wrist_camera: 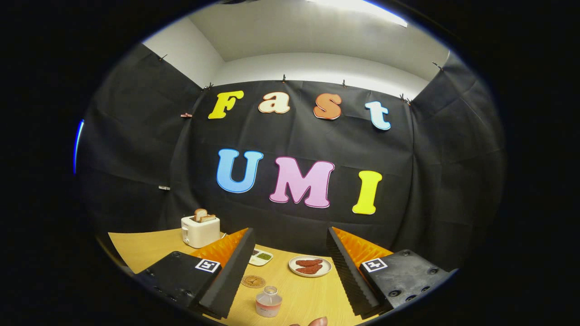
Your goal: Take the bottle from table, then pour the juice into the cup, finally place the bottle on the coaster
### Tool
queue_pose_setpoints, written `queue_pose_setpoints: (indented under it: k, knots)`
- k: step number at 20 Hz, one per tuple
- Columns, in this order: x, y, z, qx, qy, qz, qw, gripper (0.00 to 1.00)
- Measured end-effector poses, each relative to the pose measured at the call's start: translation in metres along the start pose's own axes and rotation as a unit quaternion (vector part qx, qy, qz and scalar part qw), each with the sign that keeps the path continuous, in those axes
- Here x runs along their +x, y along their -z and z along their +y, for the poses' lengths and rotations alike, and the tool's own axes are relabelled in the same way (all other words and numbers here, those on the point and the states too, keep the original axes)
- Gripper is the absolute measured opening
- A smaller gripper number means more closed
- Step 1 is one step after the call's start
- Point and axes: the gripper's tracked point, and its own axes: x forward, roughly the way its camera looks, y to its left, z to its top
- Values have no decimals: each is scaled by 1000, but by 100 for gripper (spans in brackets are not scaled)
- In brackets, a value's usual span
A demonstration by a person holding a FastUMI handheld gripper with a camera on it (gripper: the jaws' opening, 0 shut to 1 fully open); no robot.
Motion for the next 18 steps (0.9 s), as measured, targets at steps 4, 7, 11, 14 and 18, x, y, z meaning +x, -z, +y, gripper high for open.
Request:
queue_pose_setpoints:
  k: [4,7,11,14,18]
  knots:
    - [1,47,6,14,-9,19,1000,97]
    - [1,88,11,17,-13,34,999,97]
    - [4,145,19,23,-19,59,998,97]
    - [8,190,27,32,-20,80,996,97]
    - [17,233,37,45,-20,96,994,97]
